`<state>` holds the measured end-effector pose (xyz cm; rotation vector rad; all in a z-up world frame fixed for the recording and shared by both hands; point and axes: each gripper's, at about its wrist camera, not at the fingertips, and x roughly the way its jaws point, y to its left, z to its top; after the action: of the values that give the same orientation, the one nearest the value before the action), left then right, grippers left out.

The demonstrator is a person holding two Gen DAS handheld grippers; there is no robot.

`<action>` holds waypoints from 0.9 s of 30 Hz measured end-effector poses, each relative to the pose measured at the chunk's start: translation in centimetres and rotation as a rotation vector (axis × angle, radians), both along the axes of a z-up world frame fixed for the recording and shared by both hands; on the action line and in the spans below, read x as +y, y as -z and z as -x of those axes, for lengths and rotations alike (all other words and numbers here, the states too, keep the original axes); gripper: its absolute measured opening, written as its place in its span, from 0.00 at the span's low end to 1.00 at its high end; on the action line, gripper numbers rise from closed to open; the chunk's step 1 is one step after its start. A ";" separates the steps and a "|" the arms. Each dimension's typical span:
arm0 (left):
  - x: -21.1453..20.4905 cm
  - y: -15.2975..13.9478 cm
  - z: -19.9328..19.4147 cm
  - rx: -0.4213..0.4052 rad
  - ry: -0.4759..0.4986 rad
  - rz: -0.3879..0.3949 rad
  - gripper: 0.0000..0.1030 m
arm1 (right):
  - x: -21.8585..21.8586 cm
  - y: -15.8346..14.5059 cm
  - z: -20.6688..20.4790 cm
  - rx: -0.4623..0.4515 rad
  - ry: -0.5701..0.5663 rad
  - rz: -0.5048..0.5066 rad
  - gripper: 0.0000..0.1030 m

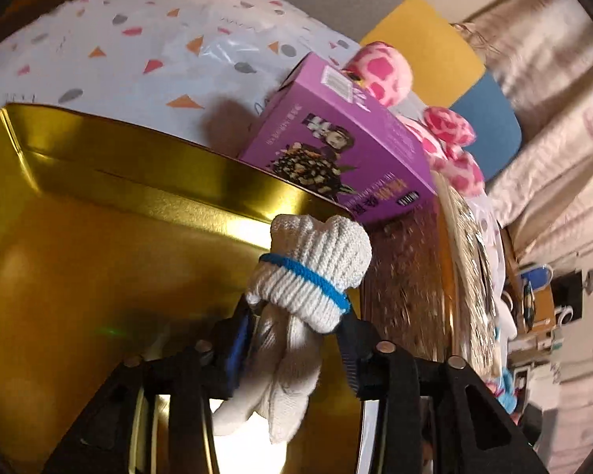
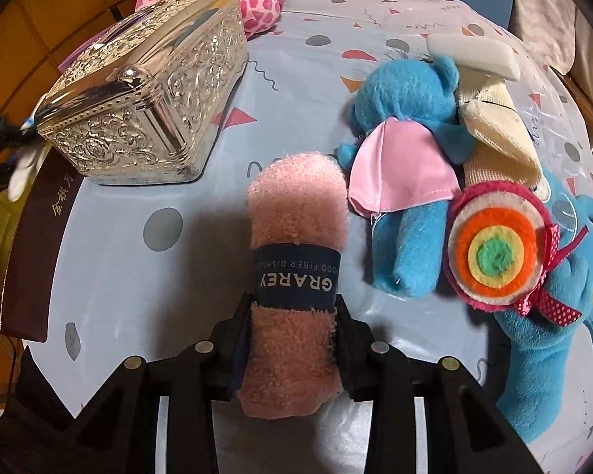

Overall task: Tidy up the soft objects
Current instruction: 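Carry the white glove into the gold tray and open the left tool, then carry the pink towel roll into the gold tray and open the right tool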

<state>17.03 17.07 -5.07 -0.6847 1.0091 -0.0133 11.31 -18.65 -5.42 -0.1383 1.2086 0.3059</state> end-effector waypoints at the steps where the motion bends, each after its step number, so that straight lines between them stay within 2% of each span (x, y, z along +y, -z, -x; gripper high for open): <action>1: 0.0 0.1 -0.1 -0.001 0.004 0.009 0.52 | 0.1 0.1 0.0 -0.002 -0.003 0.004 0.36; 2: 0.0 0.2 -0.1 -0.005 0.011 0.010 0.60 | 0.2 0.0 0.1 -0.005 -0.007 0.008 0.36; 5: -0.3 -0.1 0.6 -0.026 0.029 -0.054 0.72 | 0.4 0.3 0.0 -0.007 -0.013 0.010 0.36; 7: -0.2 -0.7 1.7 -0.044 0.034 -0.080 0.73 | 0.5 0.3 -0.1 -0.008 -0.013 0.011 0.36; 12: -1.3 -2.8 5.9 -0.110 0.085 -0.241 0.74 | 0.5 0.2 -0.1 -0.012 -0.016 0.016 0.36; 15: -1.9 -3.6 8.3 -0.144 0.092 -0.339 0.79 | 0.5 0.4 -0.2 -0.016 -0.017 0.018 0.36; 18: -1.8 -4.0 10.8 -0.158 0.089 -0.399 0.79 | 0.5 0.4 -0.2 -0.023 -0.020 0.027 0.36; 22: -1.5 -3.9 12.5 -0.156 0.071 -0.444 0.79 | 0.7 0.4 -0.1 -0.031 -0.021 0.037 0.36; 27: -1.0 -4.2 14.0 -0.171 0.039 -0.484 0.87 | 0.9 0.4 0.0 -0.033 -0.010 0.048 0.35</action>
<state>3.06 16.12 -0.83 -0.2164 0.8182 0.1332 11.36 -17.73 -5.85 -0.1907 1.1838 0.2822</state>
